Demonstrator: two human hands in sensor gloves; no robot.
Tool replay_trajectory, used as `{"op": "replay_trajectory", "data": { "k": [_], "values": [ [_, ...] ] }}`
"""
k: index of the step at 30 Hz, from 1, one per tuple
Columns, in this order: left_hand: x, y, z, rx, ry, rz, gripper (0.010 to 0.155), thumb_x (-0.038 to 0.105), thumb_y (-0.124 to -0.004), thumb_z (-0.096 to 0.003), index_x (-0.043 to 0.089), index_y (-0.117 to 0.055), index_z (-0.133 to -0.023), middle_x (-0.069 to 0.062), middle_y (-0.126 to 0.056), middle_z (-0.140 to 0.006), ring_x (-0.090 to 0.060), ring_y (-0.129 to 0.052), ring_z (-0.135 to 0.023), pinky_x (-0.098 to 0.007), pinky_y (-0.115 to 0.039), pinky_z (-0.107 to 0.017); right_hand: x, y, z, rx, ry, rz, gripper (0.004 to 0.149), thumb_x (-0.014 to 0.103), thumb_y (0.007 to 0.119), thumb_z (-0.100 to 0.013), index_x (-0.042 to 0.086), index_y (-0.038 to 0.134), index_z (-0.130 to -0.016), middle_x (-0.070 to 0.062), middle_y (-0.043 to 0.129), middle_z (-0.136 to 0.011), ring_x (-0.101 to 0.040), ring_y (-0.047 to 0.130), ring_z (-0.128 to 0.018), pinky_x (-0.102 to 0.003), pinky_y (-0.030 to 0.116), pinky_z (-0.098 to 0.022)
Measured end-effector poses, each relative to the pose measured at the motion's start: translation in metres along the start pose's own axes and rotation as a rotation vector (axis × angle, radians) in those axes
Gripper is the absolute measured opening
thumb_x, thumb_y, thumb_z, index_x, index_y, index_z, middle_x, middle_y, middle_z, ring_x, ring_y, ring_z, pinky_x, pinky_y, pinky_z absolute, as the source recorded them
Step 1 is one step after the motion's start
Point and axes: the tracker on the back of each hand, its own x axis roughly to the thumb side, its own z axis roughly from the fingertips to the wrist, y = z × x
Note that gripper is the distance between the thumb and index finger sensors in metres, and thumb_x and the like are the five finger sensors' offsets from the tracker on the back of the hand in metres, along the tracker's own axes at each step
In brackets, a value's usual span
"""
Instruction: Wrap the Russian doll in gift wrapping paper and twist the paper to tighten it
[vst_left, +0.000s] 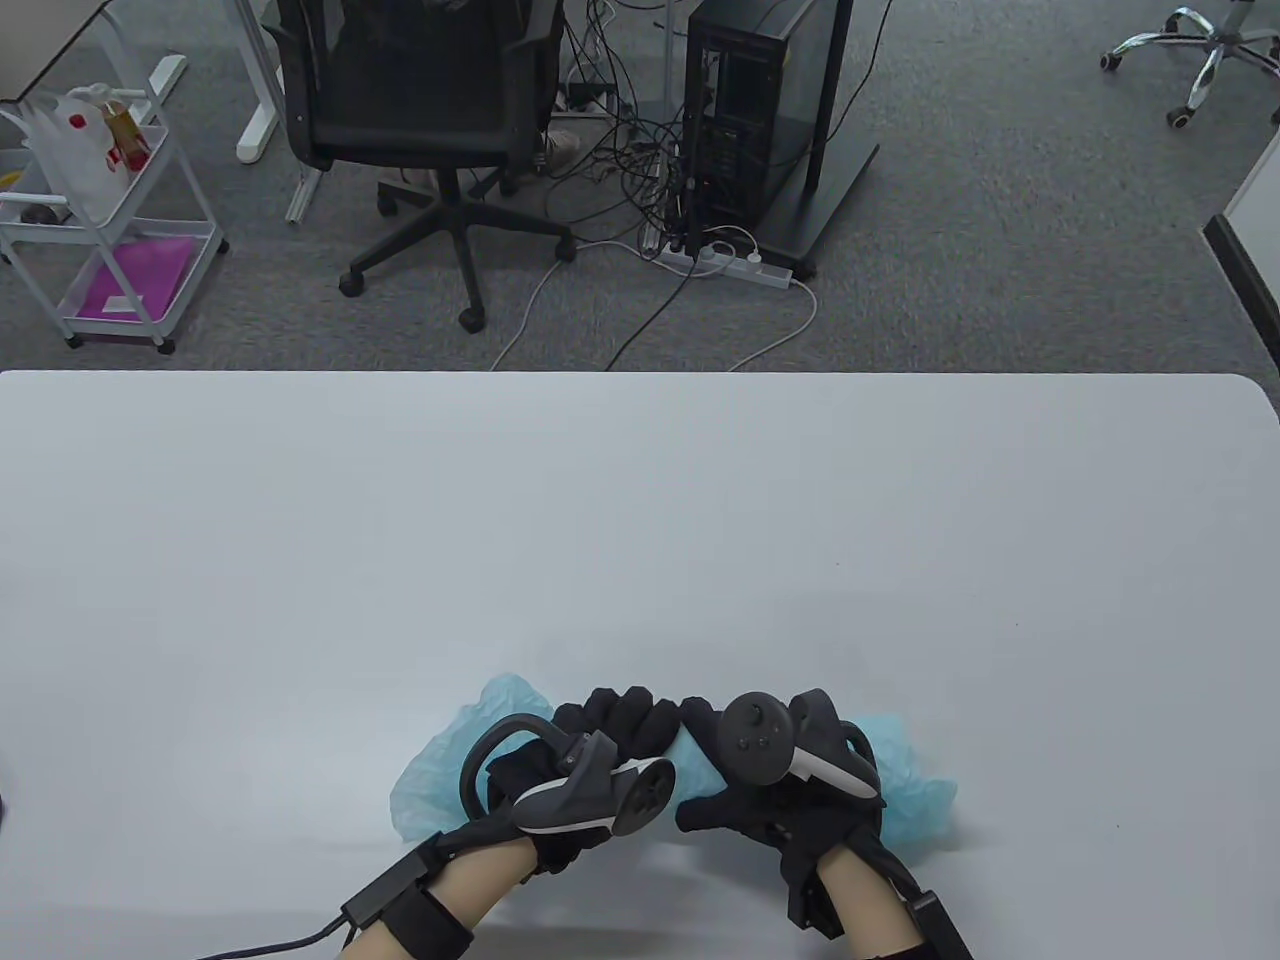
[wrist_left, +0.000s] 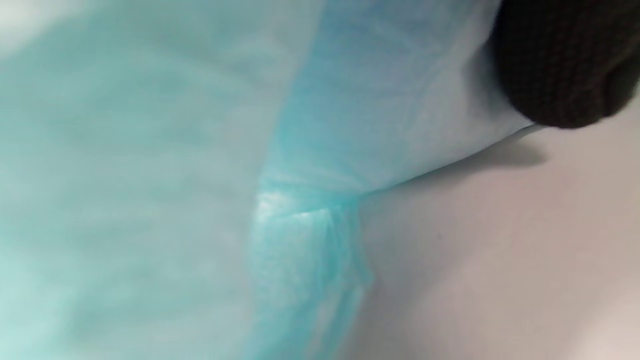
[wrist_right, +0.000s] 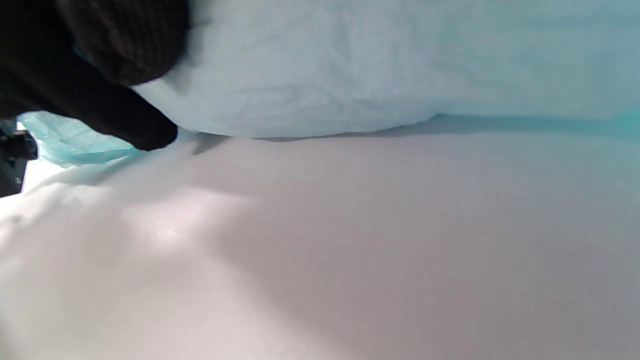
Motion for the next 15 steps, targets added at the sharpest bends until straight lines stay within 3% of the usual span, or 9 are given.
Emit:
{"op": "replay_trajectory", "data": {
  "k": [6, 10, 15],
  "values": [
    [-0.013, -0.003, -0.004, -0.071, 0.008, 0.152, 0.104, 0.064, -0.082, -0.0269, 0.036, -0.017, -0.103, 0.006, -0.037, -0.113, -0.025, -0.07, -0.102, -0.032, -0.073, -0.068, 0.024, -0.004, 0.009, -0.092, -0.001, 0.253, 0.093, 0.061, 0.075, -0.044, 0.026, 0.02, -0.111, 0.001, 0.037, -0.124, -0.028, 0.053, -0.114, -0.061, 0.046, -0.081],
    [-0.019, -0.005, -0.006, -0.092, 0.002, 0.241, 0.104, 0.064, -0.083, -0.0264, 0.037, -0.019, -0.103, 0.005, -0.039, -0.113, -0.025, -0.07, -0.101, -0.032, -0.074, -0.068, 0.025, 0.003, 0.006, -0.073, 0.016, 0.321, 0.106, 0.065, 0.078, -0.037, 0.026, 0.011, -0.11, 0.002, 0.029, -0.125, -0.029, 0.051, -0.115, -0.062, 0.046, -0.081],
    [-0.029, -0.01, -0.005, -0.064, 0.007, 0.399, 0.104, 0.061, -0.087, -0.0259, 0.038, -0.021, -0.103, 0.006, -0.035, -0.114, -0.026, -0.066, -0.105, -0.035, -0.071, -0.071, 0.023, 0.004, 0.002, -0.073, 0.049, 0.31, 0.1, 0.06, 0.08, -0.043, 0.028, 0.011, -0.109, 0.004, 0.036, -0.122, -0.023, 0.058, -0.111, -0.056, 0.054, -0.08]
  ]
}}
